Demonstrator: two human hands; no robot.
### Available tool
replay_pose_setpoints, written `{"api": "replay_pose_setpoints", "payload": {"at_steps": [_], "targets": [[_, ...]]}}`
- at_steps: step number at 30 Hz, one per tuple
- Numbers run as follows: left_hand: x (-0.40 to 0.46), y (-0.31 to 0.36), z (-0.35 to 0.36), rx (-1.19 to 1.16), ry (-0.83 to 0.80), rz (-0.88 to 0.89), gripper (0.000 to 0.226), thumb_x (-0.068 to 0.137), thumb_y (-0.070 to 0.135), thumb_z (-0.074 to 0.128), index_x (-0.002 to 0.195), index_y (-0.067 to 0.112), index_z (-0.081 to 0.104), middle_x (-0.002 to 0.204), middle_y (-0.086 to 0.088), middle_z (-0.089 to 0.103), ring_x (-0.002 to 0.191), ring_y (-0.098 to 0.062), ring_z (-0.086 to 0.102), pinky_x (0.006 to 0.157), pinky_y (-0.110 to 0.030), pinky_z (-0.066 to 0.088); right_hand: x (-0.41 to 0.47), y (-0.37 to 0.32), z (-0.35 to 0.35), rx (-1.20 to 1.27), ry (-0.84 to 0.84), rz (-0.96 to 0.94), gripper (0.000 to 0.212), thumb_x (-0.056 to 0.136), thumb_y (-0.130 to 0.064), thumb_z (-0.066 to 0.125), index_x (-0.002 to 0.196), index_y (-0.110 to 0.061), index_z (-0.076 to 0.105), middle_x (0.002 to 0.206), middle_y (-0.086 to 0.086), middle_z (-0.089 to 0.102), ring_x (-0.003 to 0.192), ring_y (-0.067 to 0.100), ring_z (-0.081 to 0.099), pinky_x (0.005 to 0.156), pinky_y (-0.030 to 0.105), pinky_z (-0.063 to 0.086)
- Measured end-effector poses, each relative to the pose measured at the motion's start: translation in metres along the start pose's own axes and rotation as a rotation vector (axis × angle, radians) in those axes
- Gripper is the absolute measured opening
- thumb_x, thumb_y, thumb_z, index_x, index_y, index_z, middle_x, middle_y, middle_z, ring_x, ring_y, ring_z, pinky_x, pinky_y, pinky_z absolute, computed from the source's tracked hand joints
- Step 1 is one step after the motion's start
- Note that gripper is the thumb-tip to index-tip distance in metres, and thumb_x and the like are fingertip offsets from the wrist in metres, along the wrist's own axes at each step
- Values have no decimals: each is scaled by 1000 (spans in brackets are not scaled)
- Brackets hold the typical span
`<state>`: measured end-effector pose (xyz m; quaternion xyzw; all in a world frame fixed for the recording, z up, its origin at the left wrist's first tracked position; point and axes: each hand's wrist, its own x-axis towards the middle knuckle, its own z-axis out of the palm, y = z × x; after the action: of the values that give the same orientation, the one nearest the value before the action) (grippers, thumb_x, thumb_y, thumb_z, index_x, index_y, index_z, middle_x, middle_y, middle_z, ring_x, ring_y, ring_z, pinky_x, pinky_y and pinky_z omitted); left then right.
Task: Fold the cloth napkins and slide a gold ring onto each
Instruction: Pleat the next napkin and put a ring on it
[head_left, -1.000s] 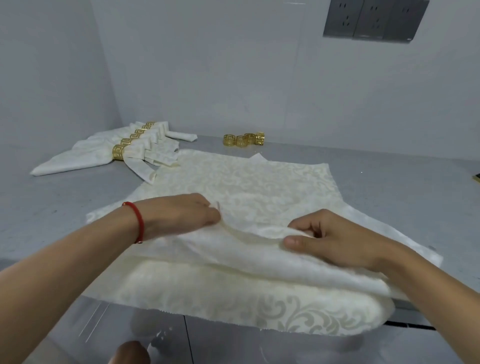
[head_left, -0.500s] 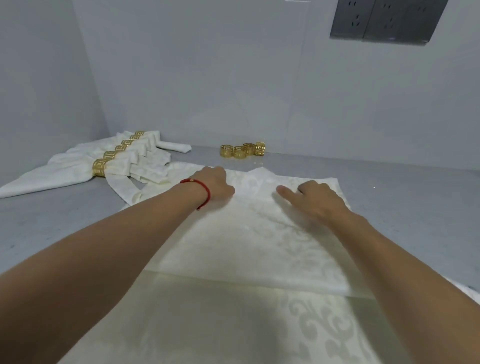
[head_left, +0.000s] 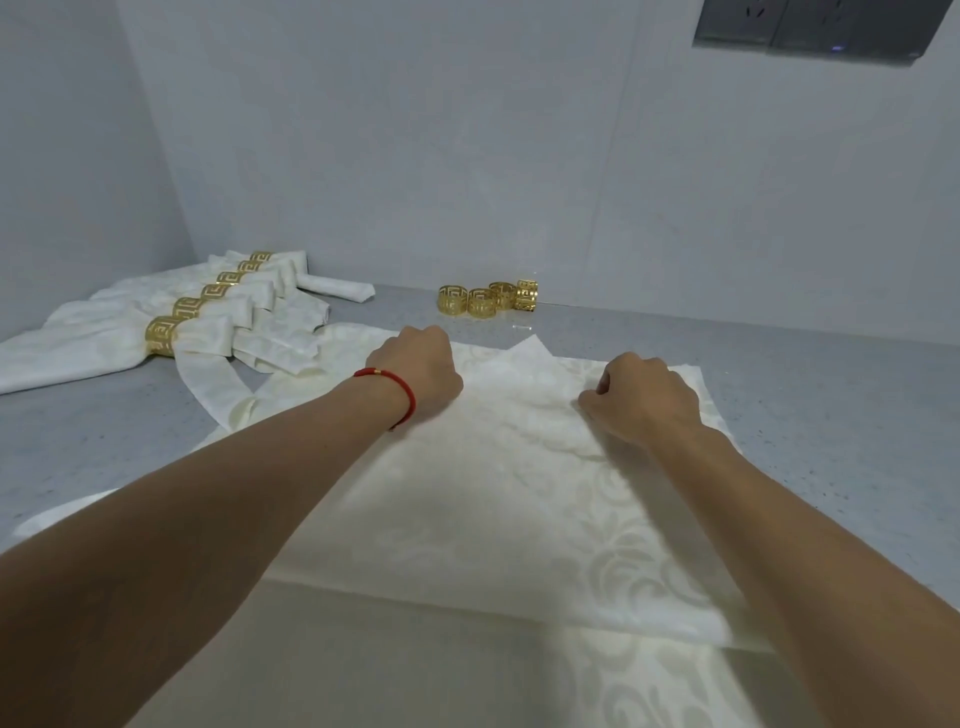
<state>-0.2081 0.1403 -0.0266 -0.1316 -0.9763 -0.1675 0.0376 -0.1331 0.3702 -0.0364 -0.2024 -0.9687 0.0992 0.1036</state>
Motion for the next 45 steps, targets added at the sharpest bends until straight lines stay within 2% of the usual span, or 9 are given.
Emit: {"api": "replay_pose_setpoints", "payload": {"at_steps": [8,12,16,19,24,32,39,42,45], "targets": [[6,2,4,-50,0,-54,17,78,26,60,94,18,62,96,-3,63,85,-27,62,80,-41,57,-5,-11,0,-59,188,-224,23,95,-29,52,107,-12,62,104,7,63,96,32,58,79,40,47],[3,5,9,18,40,-16,18,84,26,56,100,19,59,99,-3,62,90,-26,59,81,-40,54,-16,-20,12,-40,49,-447,35,102,-38,44,127,-21,61,123,3,58,116,29,52,91,42,40],[-2,17,25,40,162,299,26,93,24,50,117,22,60,120,-3,60,114,-26,51,94,-45,46,-19,-19,27,-145,61,-463,36,104,-43,37,122,-23,61,122,2,58,115,27,51,87,42,37],[2,29,37,-73,98,445,35,96,20,46,126,24,64,133,1,60,124,-24,49,102,-47,41,-18,-20,25,-153,46,-460,37,104,-42,37,126,-22,59,123,2,57,116,27,51,87,42,37],[9,29,56,-83,98,417,36,93,13,44,116,22,71,113,0,70,110,-27,56,91,-45,45,6,-26,18,-31,38,-379,27,101,-29,42,109,-15,64,106,4,60,103,31,58,83,40,41],[11,23,60,-227,114,421,33,96,19,49,119,28,70,111,9,70,113,-20,54,99,-46,42,50,-39,43,233,142,-151,15,96,-20,57,97,-15,71,110,6,60,98,28,60,85,40,51],[6,24,45,-491,124,234,34,95,21,46,126,33,53,106,9,70,96,-18,65,87,-39,53,43,-31,45,303,265,-358,11,89,-8,61,83,-13,70,85,4,67,78,23,62,70,37,52],[28,35,32,-258,106,238,41,97,23,42,136,32,49,112,-2,70,103,-28,63,91,-42,51,40,-29,47,260,274,-435,10,89,-5,64,86,-9,73,87,8,65,78,25,61,70,34,48],[45,43,31,-178,189,182,28,97,22,43,99,24,70,99,-2,72,96,-30,64,79,-37,50,39,-28,45,241,255,-445,13,87,-3,65,85,-9,75,88,8,65,79,25,61,69,33,45]]}}
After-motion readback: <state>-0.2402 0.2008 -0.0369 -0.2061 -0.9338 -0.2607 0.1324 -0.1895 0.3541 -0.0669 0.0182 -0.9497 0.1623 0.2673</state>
